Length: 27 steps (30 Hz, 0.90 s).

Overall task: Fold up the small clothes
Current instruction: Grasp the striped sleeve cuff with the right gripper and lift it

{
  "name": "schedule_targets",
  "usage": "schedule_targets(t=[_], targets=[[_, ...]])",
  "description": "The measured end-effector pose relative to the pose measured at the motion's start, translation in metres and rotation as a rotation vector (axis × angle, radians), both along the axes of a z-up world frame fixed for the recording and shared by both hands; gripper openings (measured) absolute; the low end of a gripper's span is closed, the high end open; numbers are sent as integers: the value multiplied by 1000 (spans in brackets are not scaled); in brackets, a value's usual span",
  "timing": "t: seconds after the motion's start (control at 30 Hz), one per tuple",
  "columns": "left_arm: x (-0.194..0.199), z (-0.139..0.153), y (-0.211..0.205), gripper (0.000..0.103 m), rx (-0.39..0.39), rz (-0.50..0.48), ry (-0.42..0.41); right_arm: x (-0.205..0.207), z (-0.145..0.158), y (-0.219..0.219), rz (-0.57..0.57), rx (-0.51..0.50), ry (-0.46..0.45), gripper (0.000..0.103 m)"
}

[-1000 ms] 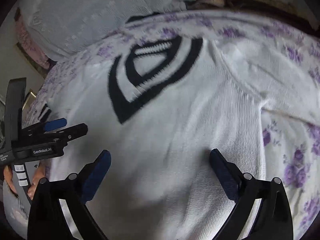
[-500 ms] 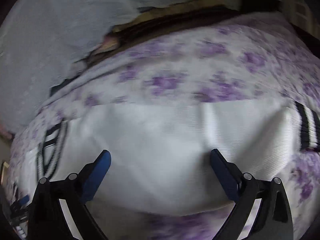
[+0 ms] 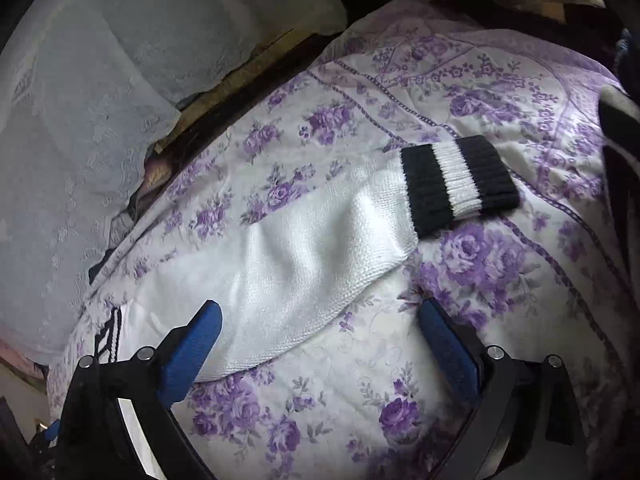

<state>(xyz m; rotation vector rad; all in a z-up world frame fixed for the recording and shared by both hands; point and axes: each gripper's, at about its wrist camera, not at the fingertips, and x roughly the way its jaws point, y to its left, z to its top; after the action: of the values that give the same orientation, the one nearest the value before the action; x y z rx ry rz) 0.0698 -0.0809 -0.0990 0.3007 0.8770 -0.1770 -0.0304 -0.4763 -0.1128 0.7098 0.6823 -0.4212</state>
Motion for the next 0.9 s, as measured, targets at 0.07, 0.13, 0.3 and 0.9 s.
schedule_targets(t=[0.07,0.13,0.3,0.9], targets=[[5,1,-26,98,1,-31,5,-6,-3,-1,0,36,-40,100],[14,0,-49,98,0,-41,23,-9,-5,-2,7,46,-67,100],[48,-8,-87,98,-71,-26,106,6,-3,-28,-41,112,-82,100],[63,-56,-112,99,-144,-9,96,19,-15,-83,-250,167,-245,43]])
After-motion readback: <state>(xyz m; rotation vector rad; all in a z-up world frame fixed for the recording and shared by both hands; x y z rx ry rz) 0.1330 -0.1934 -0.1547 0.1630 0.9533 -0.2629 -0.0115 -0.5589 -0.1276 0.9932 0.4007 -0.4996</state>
